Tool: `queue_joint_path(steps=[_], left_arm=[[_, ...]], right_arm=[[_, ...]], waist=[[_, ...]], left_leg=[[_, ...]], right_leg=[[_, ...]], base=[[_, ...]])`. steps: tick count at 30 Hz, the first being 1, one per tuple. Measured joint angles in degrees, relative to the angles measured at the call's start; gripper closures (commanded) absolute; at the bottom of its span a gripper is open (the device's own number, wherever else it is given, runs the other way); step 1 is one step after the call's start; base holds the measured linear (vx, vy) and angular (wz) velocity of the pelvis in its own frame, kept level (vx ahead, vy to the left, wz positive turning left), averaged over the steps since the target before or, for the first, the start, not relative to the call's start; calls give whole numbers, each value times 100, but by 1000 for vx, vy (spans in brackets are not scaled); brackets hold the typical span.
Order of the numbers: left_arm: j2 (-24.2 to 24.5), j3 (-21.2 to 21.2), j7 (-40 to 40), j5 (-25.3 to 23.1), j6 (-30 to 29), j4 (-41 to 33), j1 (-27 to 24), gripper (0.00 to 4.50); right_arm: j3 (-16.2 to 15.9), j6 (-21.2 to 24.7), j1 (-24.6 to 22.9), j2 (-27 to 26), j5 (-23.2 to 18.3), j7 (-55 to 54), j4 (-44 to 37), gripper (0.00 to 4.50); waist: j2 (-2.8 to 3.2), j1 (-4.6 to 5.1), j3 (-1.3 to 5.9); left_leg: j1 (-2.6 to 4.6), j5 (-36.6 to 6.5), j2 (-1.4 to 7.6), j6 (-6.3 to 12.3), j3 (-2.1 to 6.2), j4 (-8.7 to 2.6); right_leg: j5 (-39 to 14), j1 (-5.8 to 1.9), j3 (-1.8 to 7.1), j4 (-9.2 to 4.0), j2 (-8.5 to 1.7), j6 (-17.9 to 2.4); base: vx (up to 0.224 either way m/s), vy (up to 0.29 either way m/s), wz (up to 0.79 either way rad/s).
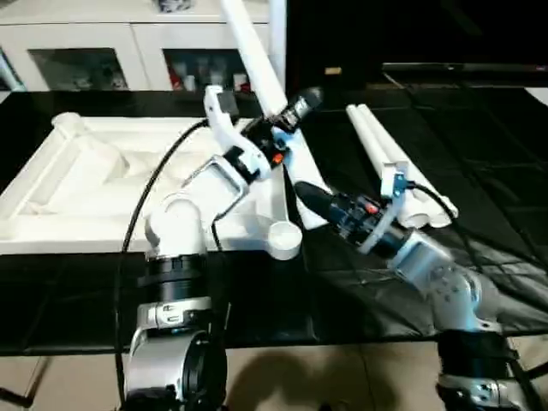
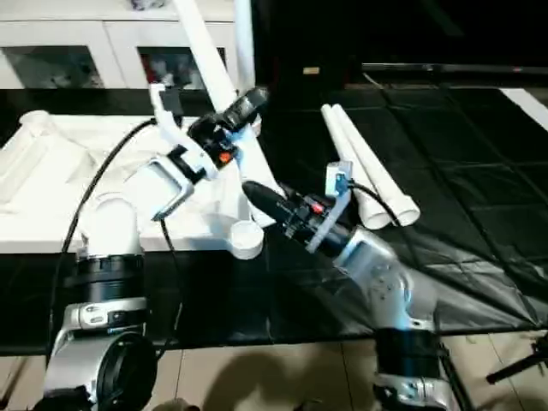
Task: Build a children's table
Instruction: Pick table leg
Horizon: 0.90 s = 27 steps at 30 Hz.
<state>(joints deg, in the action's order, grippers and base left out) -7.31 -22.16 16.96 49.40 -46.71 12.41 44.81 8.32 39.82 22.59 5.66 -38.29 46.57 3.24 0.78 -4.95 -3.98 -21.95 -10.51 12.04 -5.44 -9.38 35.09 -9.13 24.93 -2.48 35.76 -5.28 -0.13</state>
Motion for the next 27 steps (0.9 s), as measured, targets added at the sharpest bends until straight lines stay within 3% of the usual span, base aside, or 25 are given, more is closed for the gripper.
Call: queue_joint_path(steps=[6,13,17,27], left_arm=[[5,32,-434,-89,-47,-141,-123,73],[122,412,-900,-831,202,-153,-159,129],[83,473,-994,-890,249,-153,-182,163],[34,559,-1118,-1102,549,-150,-183,228]], right_arm=[[-488,-785,61,97,821,-299,138,179],[-875,-1566,162,243,1760,-756,333,180],[-1121,-1820,162,323,2007,-725,332,180],[-1279,-2321,237,294,2333,-892,488,180]], waist=[[0,-13,0],[0,-8,0],[0,-8,0],[0,-3,0]], left_leg=[[-3,3,-1,2,0,1],[-10,2,-1,7,6,0],[-13,-2,-3,13,6,0],[-10,3,-3,15,5,1]], right_leg=[[4,-1,1,-4,-2,7],[27,2,-3,-49,0,40],[27,2,-3,-56,-1,40],[38,1,-1,-55,-1,38]], base=[[0,0,0],[0,0,0],[0,0,0],[0,0,0]])
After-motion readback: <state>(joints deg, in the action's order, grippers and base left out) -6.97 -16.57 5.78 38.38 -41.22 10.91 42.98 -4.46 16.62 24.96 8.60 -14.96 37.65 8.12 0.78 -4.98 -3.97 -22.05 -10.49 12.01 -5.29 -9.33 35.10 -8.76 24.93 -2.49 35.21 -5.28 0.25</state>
